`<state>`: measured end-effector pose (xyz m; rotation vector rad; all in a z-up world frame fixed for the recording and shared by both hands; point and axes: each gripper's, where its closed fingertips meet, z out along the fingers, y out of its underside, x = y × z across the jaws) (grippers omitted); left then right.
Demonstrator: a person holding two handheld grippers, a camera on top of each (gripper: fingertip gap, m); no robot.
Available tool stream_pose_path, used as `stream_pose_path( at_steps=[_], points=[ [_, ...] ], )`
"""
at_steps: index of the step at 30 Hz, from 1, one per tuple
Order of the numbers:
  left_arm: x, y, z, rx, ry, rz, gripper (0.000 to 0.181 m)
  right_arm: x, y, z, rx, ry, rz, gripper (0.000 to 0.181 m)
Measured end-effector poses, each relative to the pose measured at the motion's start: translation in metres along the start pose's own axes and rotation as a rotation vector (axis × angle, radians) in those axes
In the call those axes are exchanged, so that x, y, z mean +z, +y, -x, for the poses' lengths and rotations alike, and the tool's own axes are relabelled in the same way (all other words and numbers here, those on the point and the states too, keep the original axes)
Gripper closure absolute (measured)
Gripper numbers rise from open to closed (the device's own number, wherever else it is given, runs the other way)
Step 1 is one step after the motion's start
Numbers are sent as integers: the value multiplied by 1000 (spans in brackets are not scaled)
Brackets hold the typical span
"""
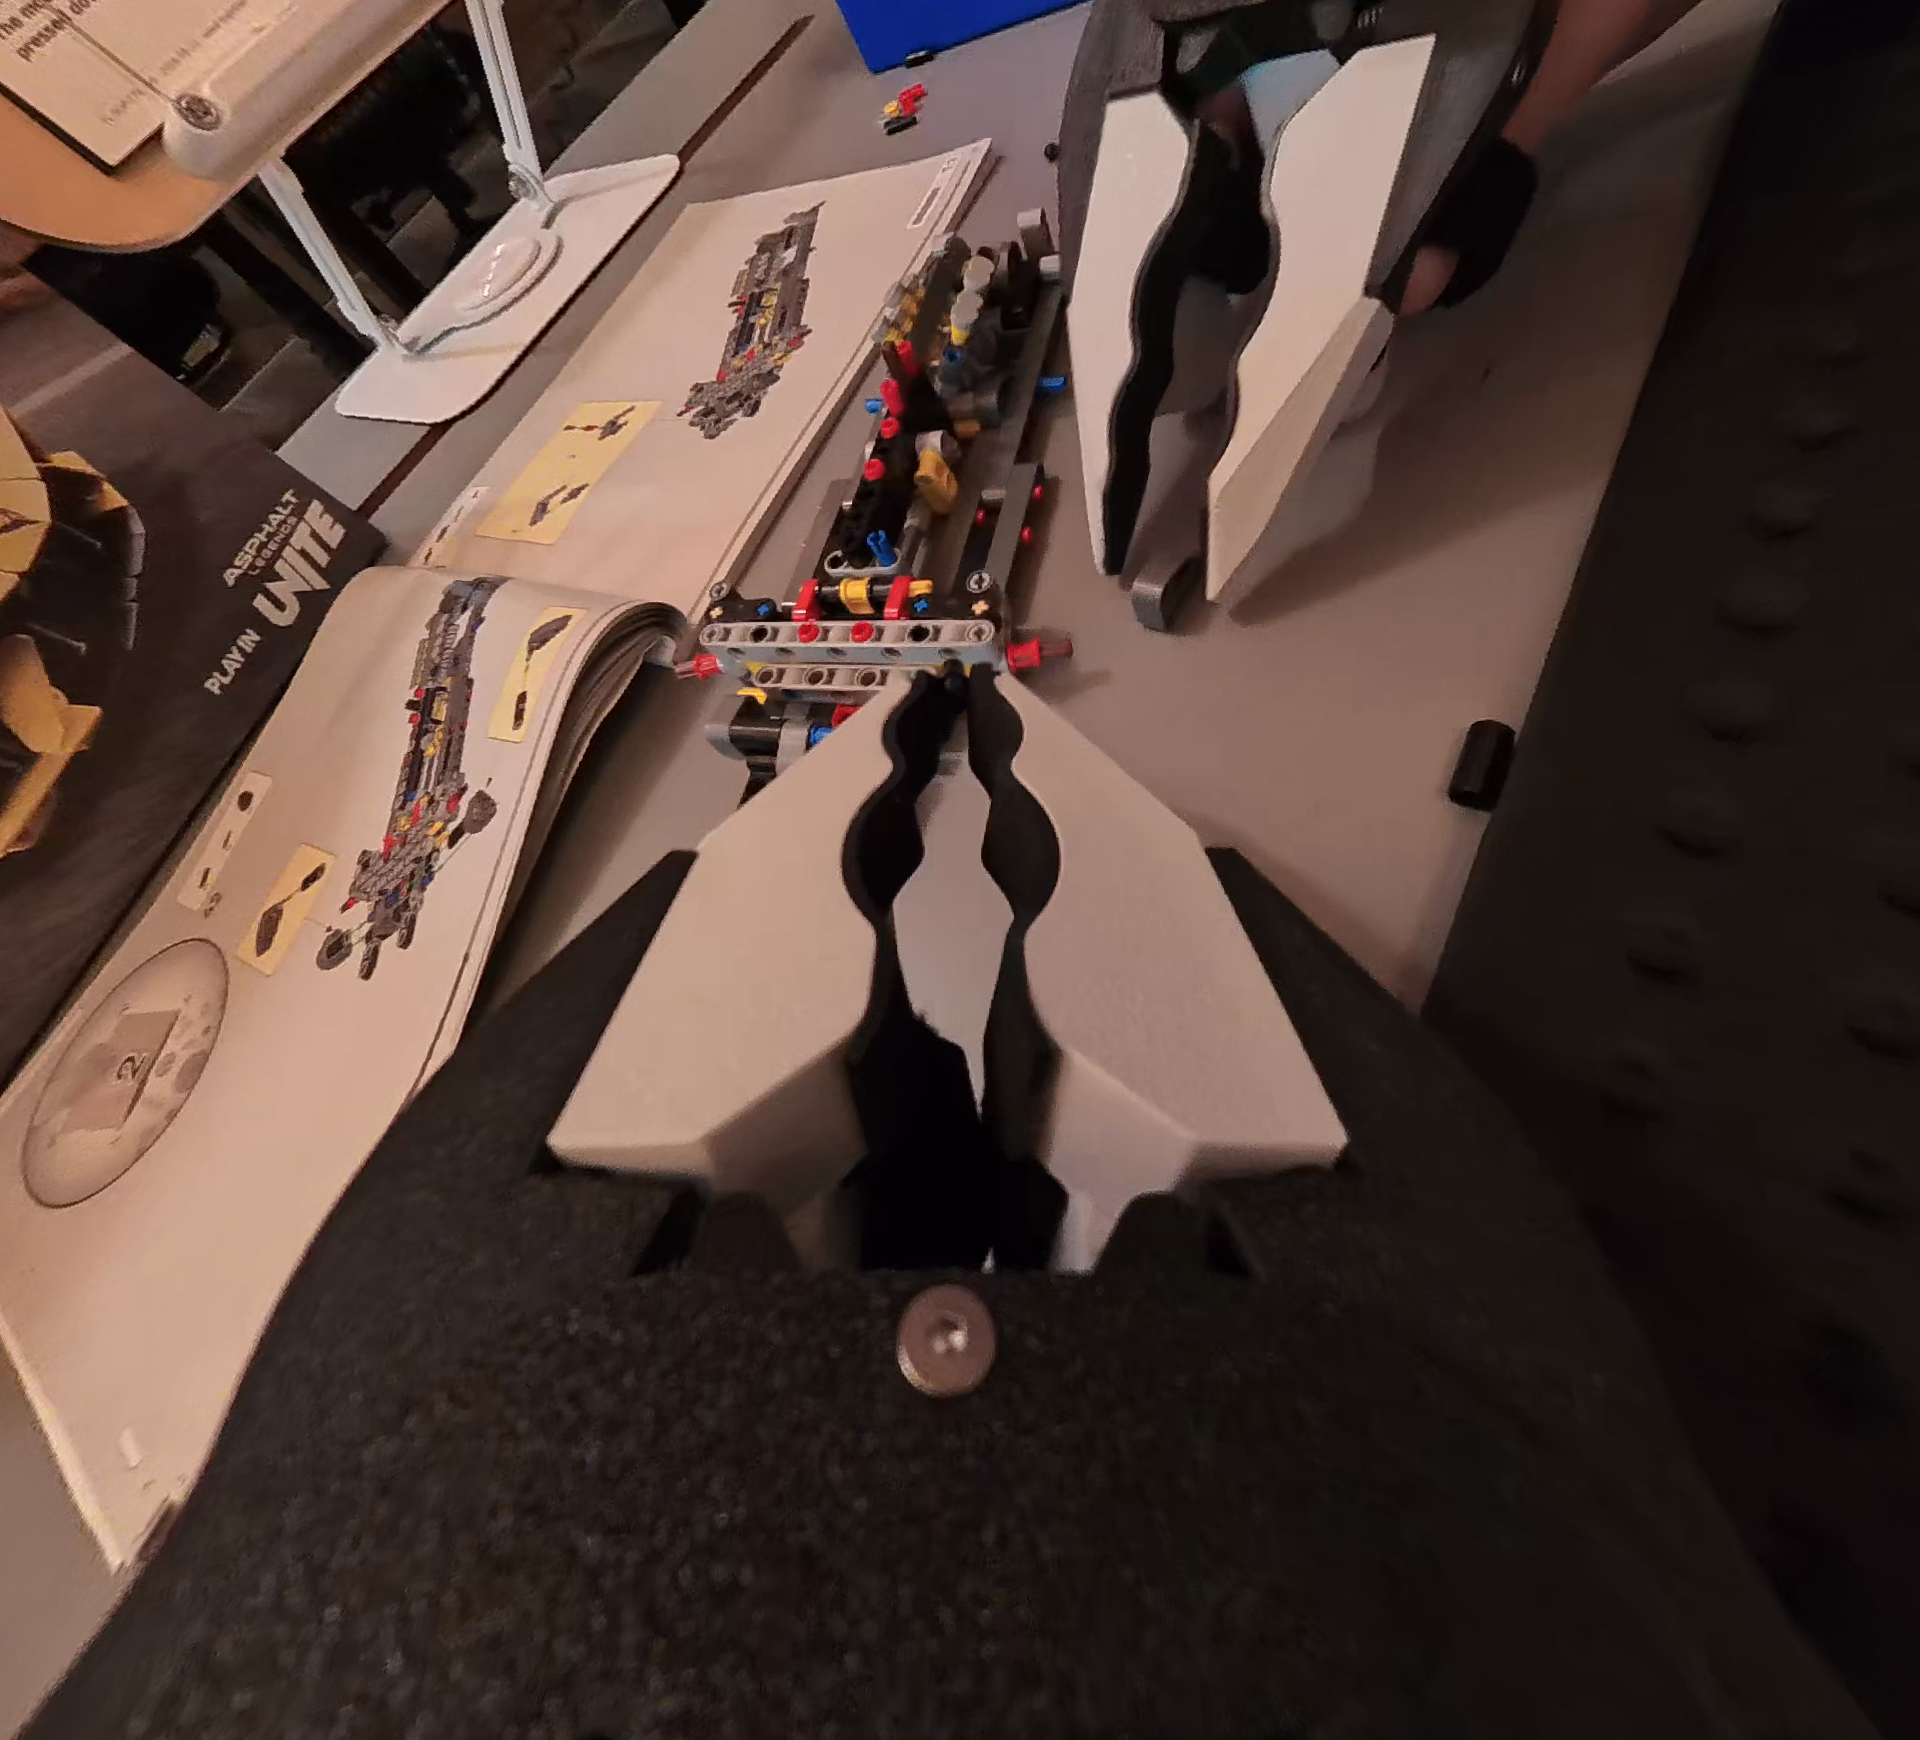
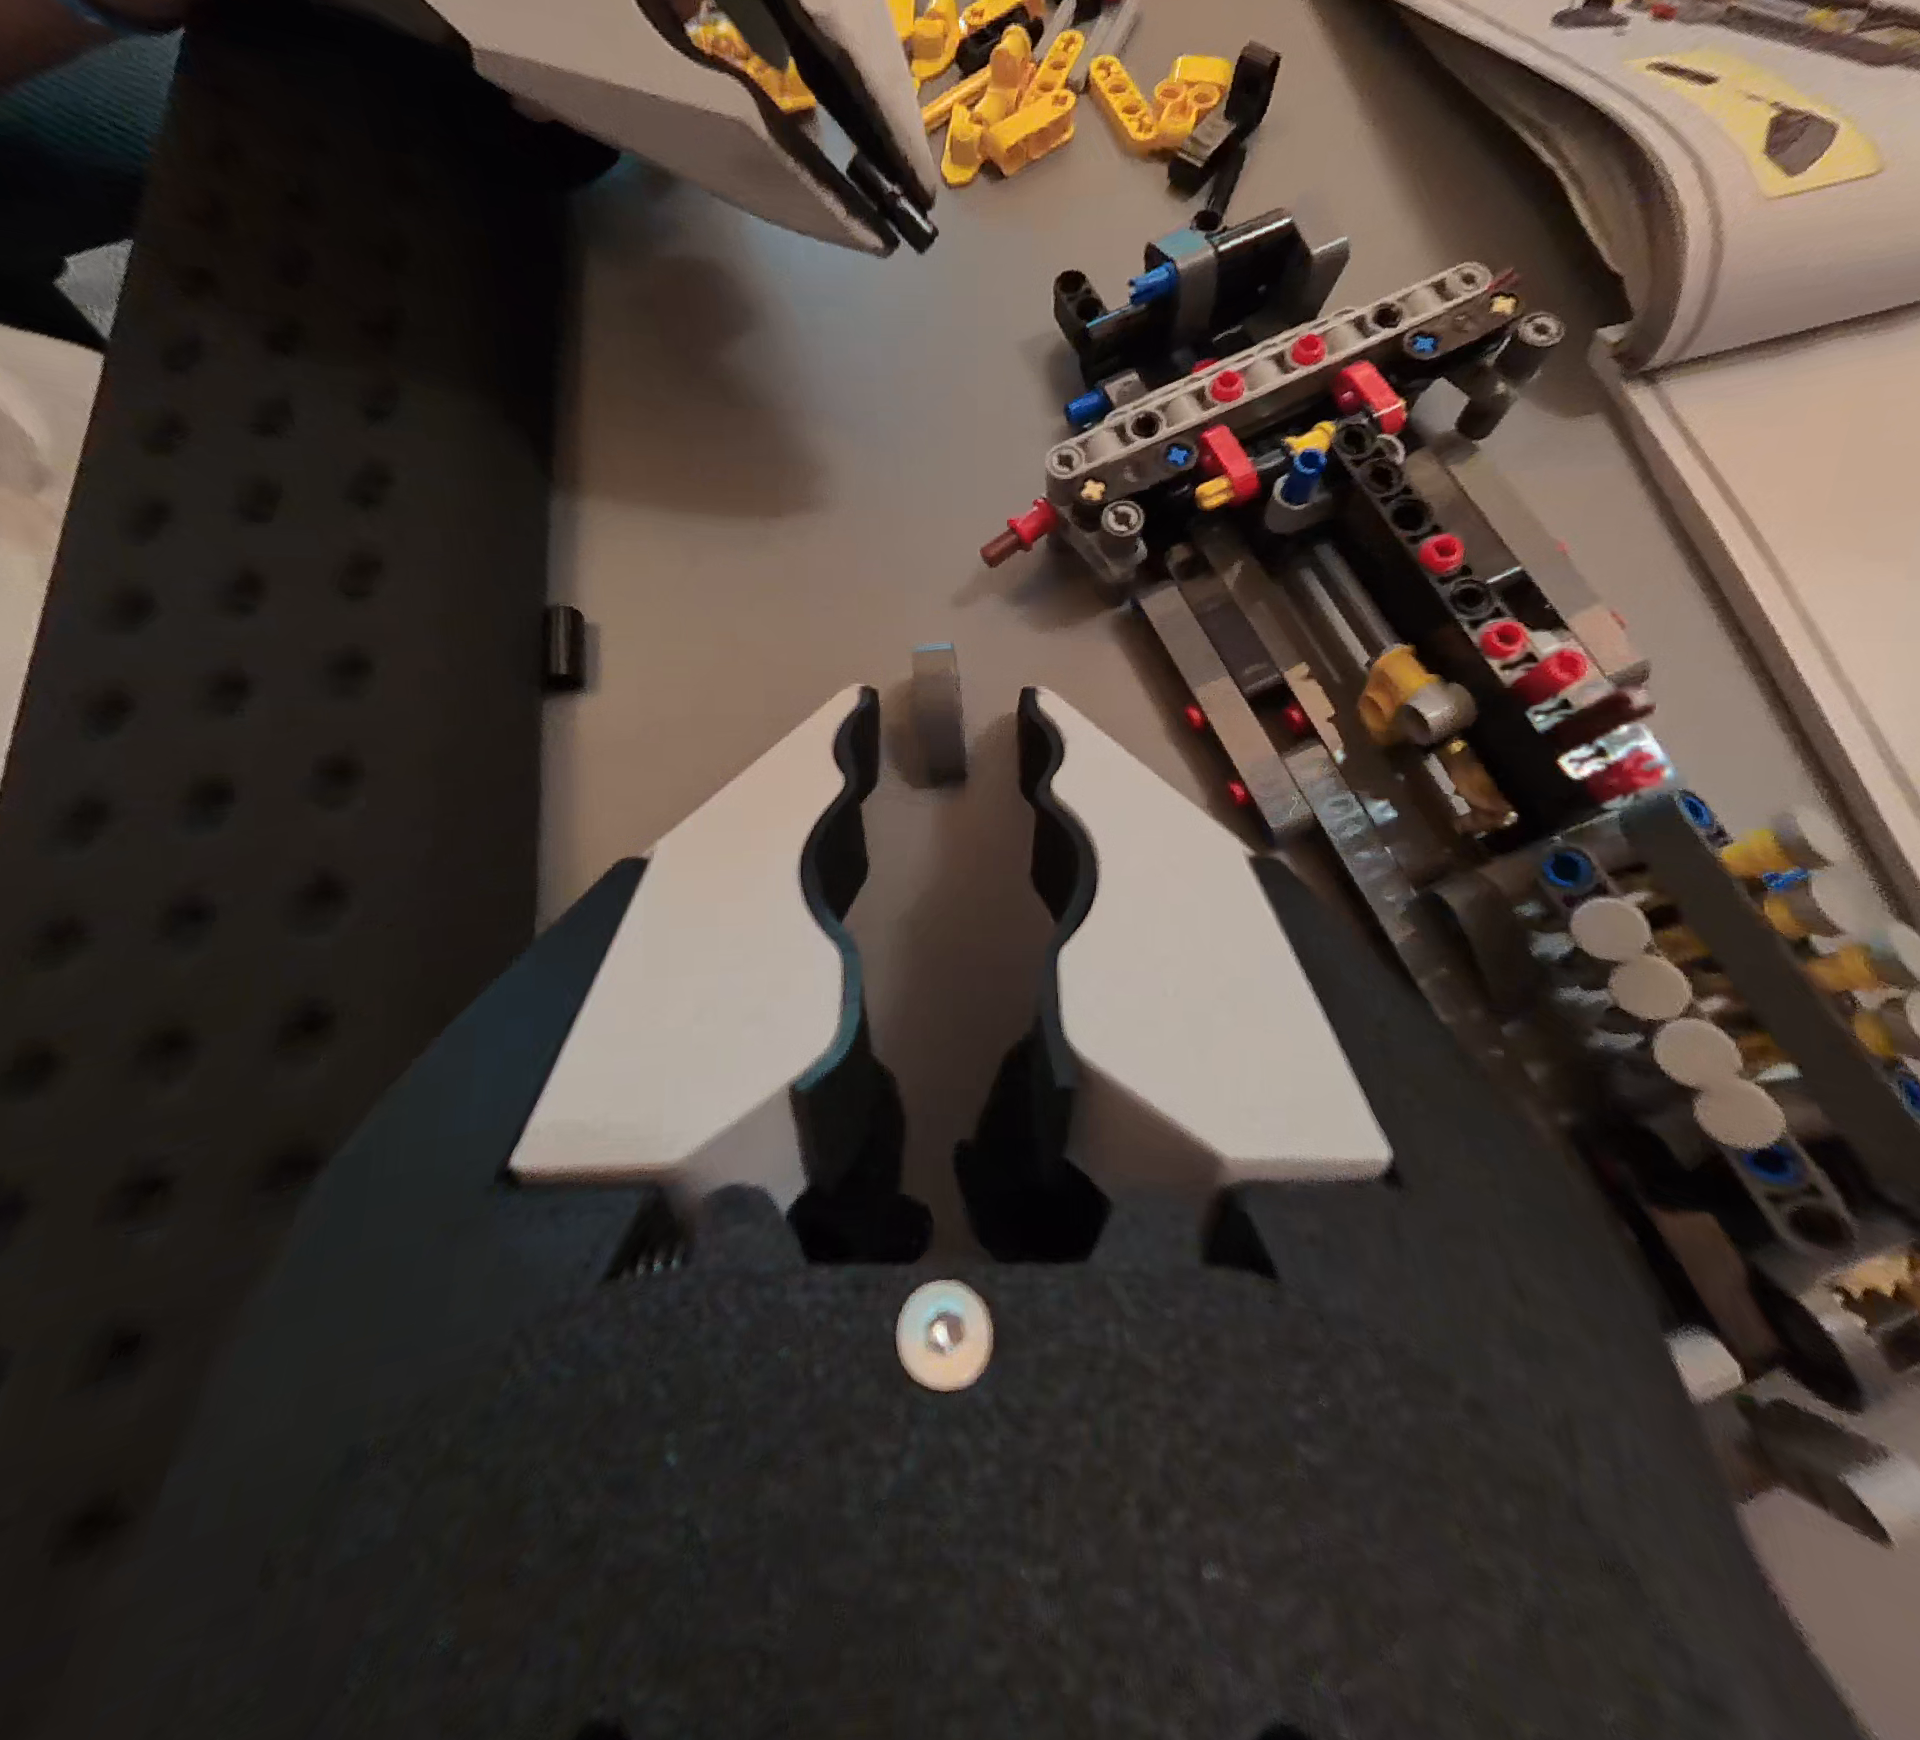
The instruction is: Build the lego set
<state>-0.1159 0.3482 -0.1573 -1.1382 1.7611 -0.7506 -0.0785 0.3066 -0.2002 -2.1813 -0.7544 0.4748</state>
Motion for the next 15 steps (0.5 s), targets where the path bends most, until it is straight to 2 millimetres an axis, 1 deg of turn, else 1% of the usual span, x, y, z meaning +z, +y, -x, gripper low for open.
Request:
stream_pose_path(
  at_steps=[3, 5, 7, 8, 11, 13, 15],
  points=[
    [0, -1, -2, -7, 16, -7, 177, 3, 3, -1, -13, 1, 26, 161],
    [1, -1, -5, -4, 30, -8, 177, 3, 4, -2, -26, 22, 30, 174],
    [2, -2, -8, 15, 40, -11, 177, 4, 3, -5, -13, 42, 30, 174],
    [2, -5, -9, 26, 40, -22, 177, 6, -1, -4, 32, 20, 19, 174],
    [-2, -23, -5, 21, -10, -99, 178, 11, -29, -6, 225, -18, -82, 175],
    [-2, -21, 5, -3, -70, -81, 178, 14, -52, -9, 350, -26, -188, 175],
    [-3, -18, 11, -18, -104, -70, 178, 12, -70, -8, 398, -12, -287, 175]
  ],
)
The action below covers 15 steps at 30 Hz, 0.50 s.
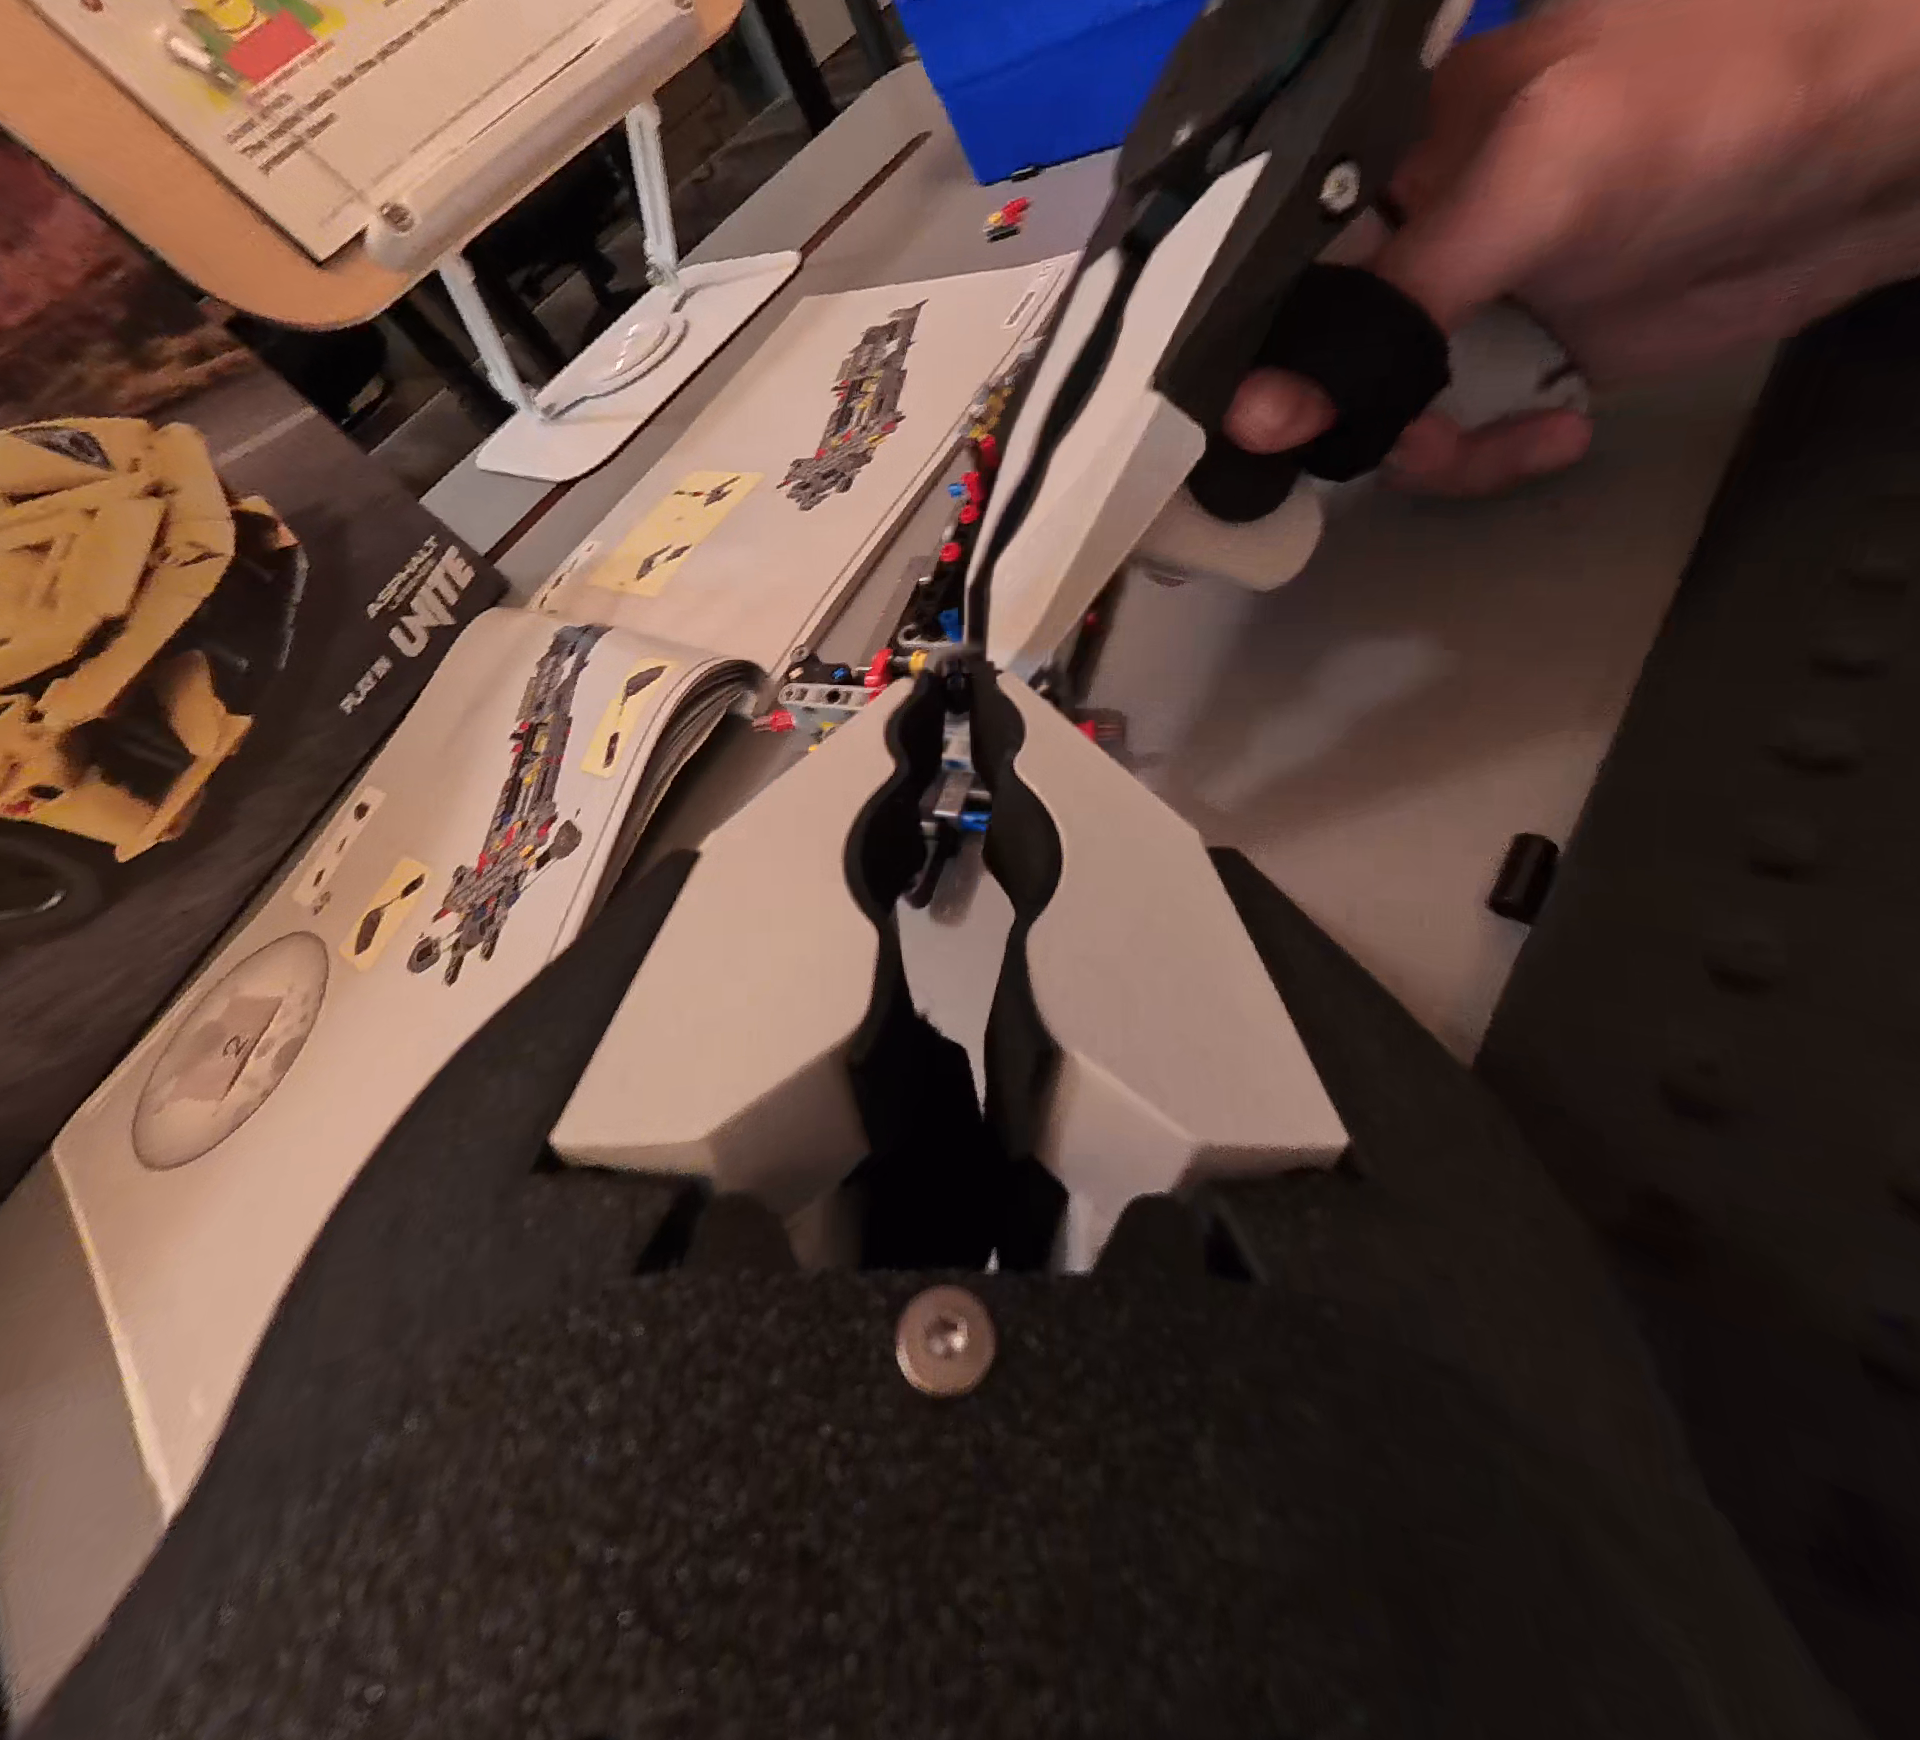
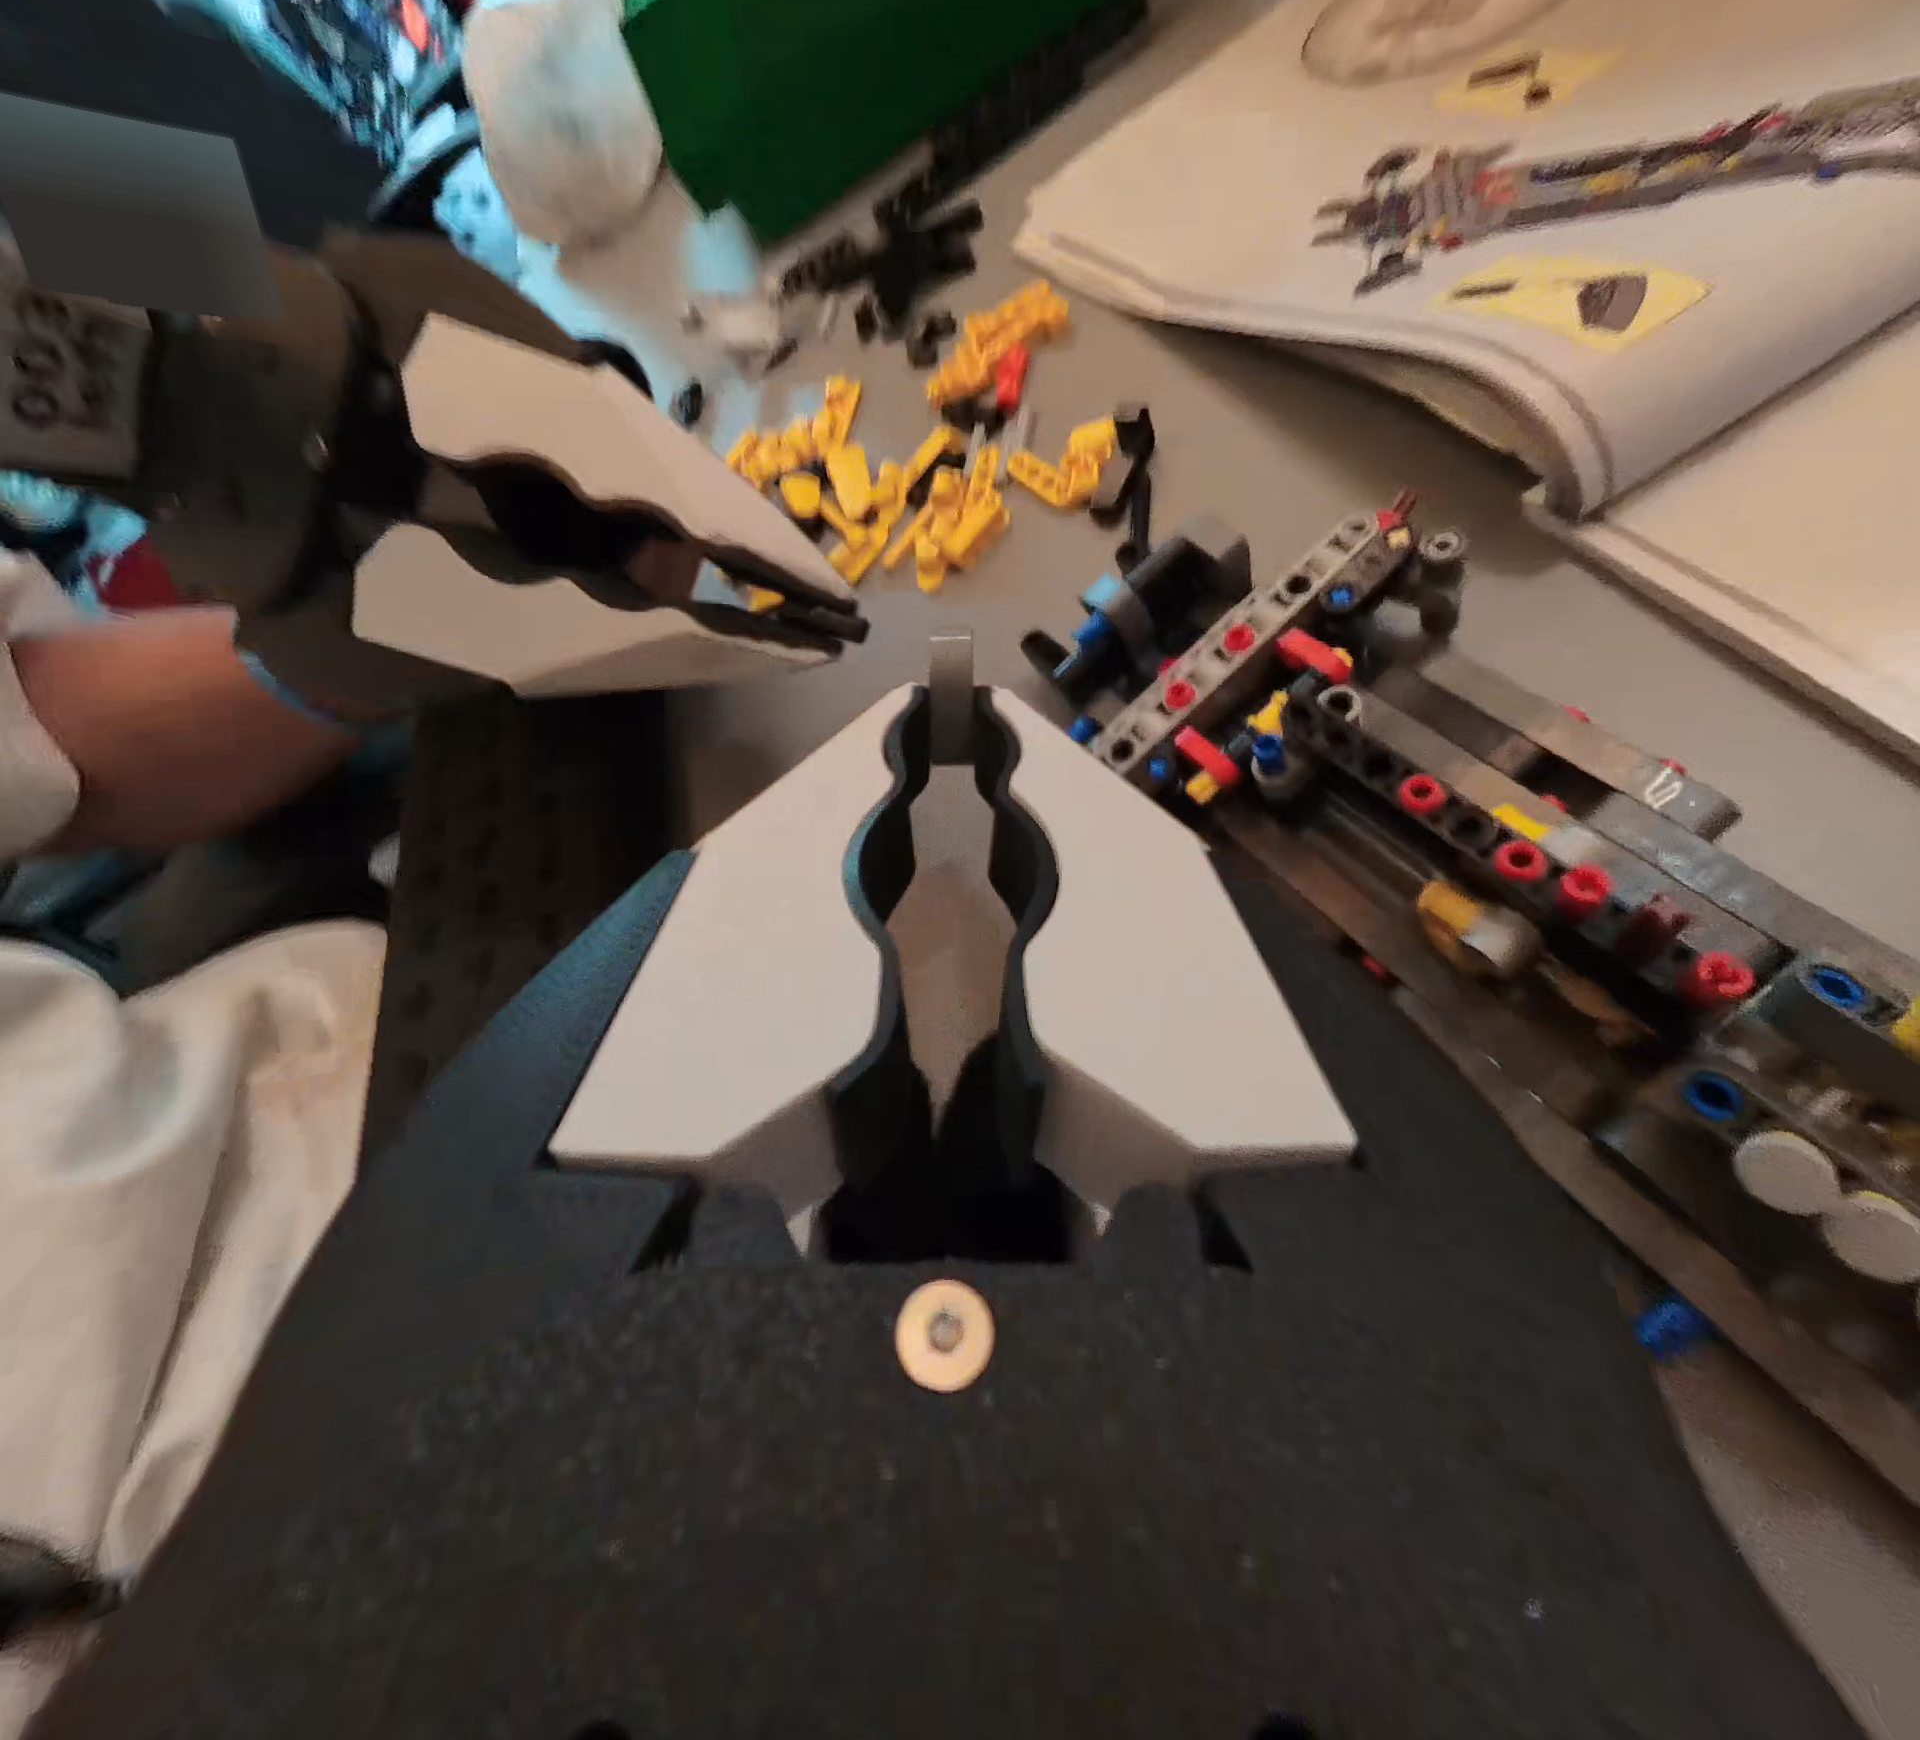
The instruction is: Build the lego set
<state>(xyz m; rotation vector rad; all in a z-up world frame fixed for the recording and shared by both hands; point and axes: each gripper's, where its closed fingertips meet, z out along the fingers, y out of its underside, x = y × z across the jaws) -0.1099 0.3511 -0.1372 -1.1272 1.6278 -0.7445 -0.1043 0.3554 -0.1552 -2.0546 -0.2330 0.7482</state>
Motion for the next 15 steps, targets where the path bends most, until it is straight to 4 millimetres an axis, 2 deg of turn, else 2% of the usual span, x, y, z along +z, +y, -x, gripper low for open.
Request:
stream_pose_path(
  at_steps=[3, 7, 15],
  points=[
    [0, 2, 7, -10, -38, 12, 178, 1, -11, 8, 35, 7, -86, 175],
    [-1, 3, 10, 15, -78, 20, 178, -4, -20, 7, -29, 79, -131, 175],
    [-1, -2, 8, 55, -96, -2, 178, 1, -14, 9, -61, 86, -101, 175]
  ],
)
